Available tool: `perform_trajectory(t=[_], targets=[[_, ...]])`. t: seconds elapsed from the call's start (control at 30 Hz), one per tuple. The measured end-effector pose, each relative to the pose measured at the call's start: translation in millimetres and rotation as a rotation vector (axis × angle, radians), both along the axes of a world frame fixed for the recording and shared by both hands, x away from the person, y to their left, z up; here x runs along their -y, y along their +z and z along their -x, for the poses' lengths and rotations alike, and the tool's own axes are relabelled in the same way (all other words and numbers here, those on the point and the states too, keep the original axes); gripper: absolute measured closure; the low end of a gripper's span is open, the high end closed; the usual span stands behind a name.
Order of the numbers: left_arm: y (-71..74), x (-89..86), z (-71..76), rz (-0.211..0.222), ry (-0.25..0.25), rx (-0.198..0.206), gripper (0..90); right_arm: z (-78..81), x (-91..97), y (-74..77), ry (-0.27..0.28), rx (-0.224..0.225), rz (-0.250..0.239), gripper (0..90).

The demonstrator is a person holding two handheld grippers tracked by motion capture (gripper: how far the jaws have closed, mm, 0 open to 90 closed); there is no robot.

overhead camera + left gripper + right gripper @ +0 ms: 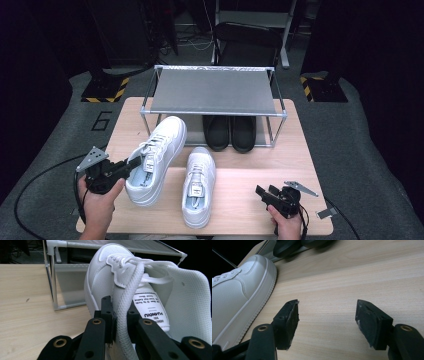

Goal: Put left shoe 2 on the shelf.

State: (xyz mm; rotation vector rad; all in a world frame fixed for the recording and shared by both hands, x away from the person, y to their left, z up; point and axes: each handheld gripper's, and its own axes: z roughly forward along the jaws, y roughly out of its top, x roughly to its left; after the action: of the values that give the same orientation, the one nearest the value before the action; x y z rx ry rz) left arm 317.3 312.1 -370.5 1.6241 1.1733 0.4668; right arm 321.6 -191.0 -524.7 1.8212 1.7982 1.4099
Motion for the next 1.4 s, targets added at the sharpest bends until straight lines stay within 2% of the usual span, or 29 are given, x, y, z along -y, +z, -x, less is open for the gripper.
perform_trajectory(t=[0.13,0.5,0.73,0.93,1.4], targets=[[3.5,2.6,-1.6,-0.008,-0.004,-0.001,81.9,0.0,0.4,-1.1,0.003,-0.006,0.000,35.1],[20.8,12.7,-2.1,-0.026,-0.053,0.024,81.9,-0.9,0.6,-2.5,0.007,-0.010,-0.003,35.0],[27.3,12.1,-2.0,-0.026,-0.044,0.042,81.9,-0.6,0.4,-2.4,0.007,-0.011,-0.005,35.0],[27.9,11.1,-2.5,-0.016,-0.038,0.039,81.9,-0.7,0.9,-2.7,-0.001,-0.014,-0.011,35.0],[36.9,13.5,-11.5,-0.020,-0.034,0.049,81.9,-1.3,1.1,-3.5,0.000,-0.011,-0.015,35.0]])
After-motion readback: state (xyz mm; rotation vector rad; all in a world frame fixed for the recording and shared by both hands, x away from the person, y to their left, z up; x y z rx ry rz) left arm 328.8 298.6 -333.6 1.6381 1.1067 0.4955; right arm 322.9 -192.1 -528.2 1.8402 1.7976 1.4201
